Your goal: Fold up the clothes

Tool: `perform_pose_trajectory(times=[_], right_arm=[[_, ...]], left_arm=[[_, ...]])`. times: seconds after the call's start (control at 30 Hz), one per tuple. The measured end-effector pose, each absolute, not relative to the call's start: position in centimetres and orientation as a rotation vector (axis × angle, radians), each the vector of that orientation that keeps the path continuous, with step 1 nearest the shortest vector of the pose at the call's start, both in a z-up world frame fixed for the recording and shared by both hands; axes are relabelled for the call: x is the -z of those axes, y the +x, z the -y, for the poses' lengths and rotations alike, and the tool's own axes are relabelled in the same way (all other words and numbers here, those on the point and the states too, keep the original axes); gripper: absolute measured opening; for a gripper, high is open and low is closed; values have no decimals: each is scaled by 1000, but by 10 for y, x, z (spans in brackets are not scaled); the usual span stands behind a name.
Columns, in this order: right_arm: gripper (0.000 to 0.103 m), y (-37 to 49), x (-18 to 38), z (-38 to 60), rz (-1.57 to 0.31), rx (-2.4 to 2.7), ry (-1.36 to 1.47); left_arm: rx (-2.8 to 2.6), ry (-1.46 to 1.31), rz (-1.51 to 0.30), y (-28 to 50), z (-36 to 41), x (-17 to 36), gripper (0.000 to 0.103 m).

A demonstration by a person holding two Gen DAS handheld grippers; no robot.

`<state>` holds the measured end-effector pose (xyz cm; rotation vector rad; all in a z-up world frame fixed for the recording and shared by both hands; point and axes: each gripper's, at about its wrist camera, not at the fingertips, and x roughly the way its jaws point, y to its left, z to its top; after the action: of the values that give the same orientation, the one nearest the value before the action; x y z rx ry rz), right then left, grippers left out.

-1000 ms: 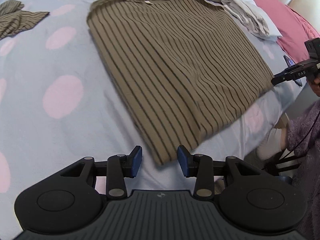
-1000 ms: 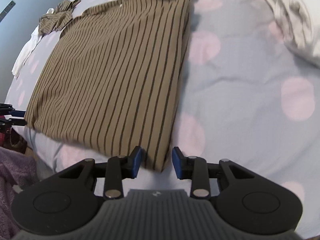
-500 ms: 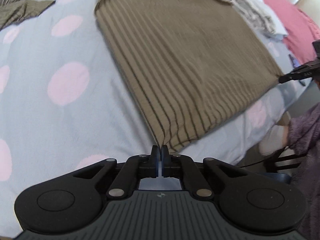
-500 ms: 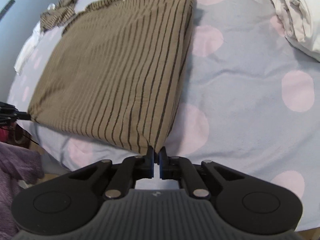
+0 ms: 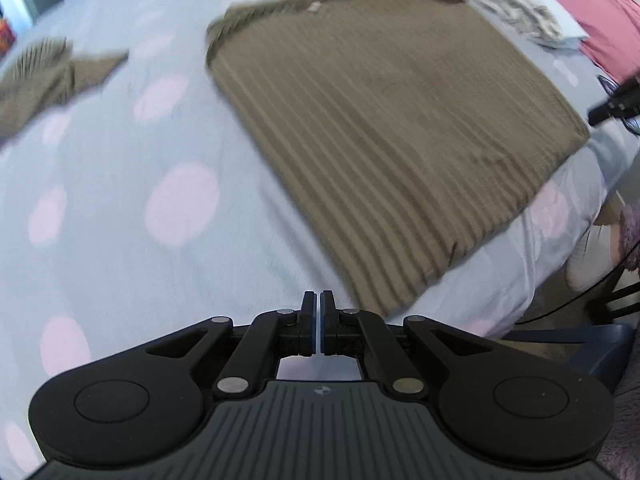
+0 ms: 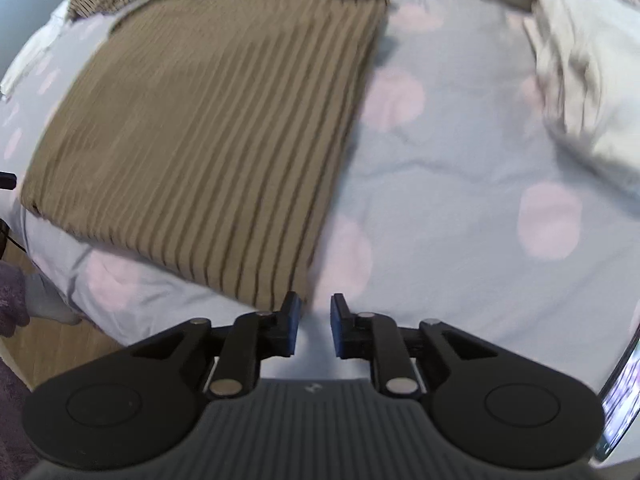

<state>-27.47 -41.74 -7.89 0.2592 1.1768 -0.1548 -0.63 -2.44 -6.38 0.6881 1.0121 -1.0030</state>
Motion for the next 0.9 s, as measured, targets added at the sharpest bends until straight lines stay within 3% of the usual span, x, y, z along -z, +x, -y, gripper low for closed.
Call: perform_pose_trajectory(times=[0.07,0.13,0.23,0.37,0.5,0.9], right_arm=[[21,-274,73,405,-1139,116,193],[27,-274,67,392,-1101,74,125],[37,-273,60,372,-1051,14,24],[38,-265,66,340,-1035,-64,-121],[51,-268,73,324,-1056,-106,-244],[51,-280,119,299,-1112,-134,-666]], left_arm=[[1025,705,-943,-15,29,56,5],[1058,731,-866,-27,35,50,22],[1122,790,-775,-50,49,49,37],[1171,922,-711,-76,61,61,37],[1195,1098,-627,-100,68,78,37],[1108,1458,-435,-131,71,140,37]])
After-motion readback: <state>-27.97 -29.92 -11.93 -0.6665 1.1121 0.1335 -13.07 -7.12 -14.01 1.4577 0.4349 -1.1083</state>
